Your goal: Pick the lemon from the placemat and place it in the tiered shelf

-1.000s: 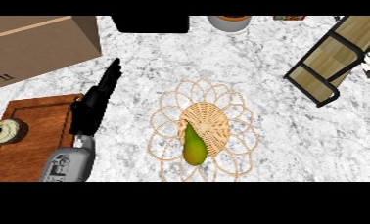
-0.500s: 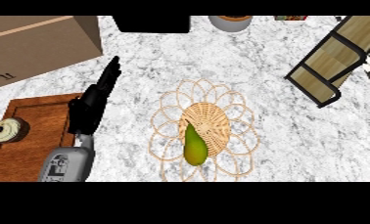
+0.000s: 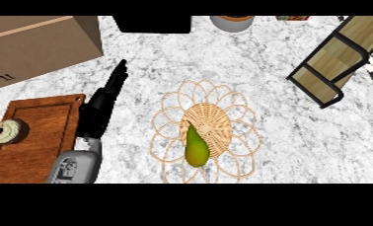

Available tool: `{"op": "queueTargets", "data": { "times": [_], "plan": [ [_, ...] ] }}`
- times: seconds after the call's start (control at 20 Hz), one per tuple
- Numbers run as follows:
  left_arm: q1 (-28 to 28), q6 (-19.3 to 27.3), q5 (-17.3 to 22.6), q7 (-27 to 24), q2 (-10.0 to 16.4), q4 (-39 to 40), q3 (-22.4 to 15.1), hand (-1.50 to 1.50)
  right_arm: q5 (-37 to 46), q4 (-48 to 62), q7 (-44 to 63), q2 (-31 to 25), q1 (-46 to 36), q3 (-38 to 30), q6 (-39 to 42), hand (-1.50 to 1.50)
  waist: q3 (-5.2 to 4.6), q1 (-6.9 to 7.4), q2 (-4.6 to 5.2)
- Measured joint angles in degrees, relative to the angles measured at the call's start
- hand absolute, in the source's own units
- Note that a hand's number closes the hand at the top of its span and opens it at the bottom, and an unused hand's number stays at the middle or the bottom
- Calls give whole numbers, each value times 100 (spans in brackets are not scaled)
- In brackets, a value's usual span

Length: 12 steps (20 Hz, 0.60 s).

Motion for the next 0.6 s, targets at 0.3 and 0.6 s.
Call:
{"op": "queueTargets", "data": {
  "times": [0.3, 0.6],
  "plan": [
    [-67, 6, -24, -100, 31, 135, 46, 0, 108, 1277, -604, 42, -650, -16, 159, 150, 0, 13, 10],
    [-95, -71, 38, -170, 73, 187, 96, 0, 592, 2106, -867, -61, -998, 113, -297, -150, -2, 36, 34]
  ]
}}
